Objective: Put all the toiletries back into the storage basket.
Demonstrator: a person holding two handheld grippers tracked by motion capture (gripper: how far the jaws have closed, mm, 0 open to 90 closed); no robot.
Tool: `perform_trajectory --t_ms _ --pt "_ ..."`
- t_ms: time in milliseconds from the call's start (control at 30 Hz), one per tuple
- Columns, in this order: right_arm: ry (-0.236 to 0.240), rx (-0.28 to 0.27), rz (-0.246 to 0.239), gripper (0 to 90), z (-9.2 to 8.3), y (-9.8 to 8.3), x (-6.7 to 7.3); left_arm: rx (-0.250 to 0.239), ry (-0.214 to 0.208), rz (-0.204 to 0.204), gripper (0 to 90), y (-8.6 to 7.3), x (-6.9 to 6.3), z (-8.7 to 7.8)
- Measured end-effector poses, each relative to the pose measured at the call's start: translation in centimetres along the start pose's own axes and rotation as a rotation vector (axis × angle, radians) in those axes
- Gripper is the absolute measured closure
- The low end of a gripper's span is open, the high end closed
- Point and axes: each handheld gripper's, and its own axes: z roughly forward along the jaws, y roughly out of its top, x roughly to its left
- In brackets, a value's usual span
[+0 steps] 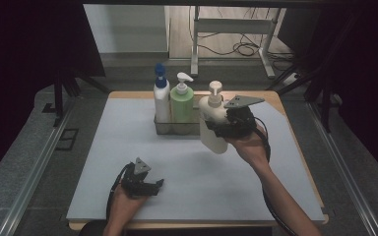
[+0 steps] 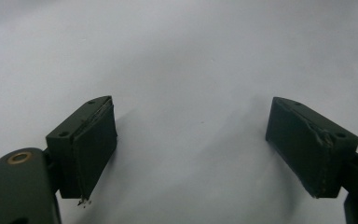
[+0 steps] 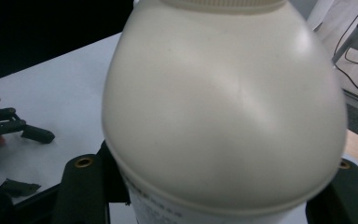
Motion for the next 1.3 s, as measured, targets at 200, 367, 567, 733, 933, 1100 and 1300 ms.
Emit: perform_trajectory --t_ms 200,367,567,733,933,1100,1300 --pt "-0.019 -0.009 0.0 38.6 0.1 0.7 -0.7 0.0 0.0 0.0 16.0 0.0 0.0 0.0" --pt "-0.038 -0.012 0.004 38.5 0.3 1.3 -1.3 0.001 -0.001 0.001 16.0 0.0 0.0 0.0" --pt "-0.061 -0.017 0.017 38.6 0.8 1.8 -2.2 0.001 -0.001 0.001 16.0 0.0 0.0 0.0" --pt "-0.08 -0.022 0.024 38.6 1.4 2.2 -2.8 0.0 -0.001 0.001 16.0 0.0 0.0 0.0" --pt "-0.107 -0.031 0.023 38.6 2.3 2.7 -3.4 0.0 -0.001 0.001 16.0 0.0 0.0 0.0" --pt "-0.123 -0.039 0.028 38.6 3.0 3.3 -4.0 0.0 -0.001 0.0 16.0 0.0 0.0 0.0" --pt "-0.142 -0.043 0.032 38.6 4.1 3.7 -4.6 0.0 -0.001 -0.001 15.9 0.0 0.0 0.0"
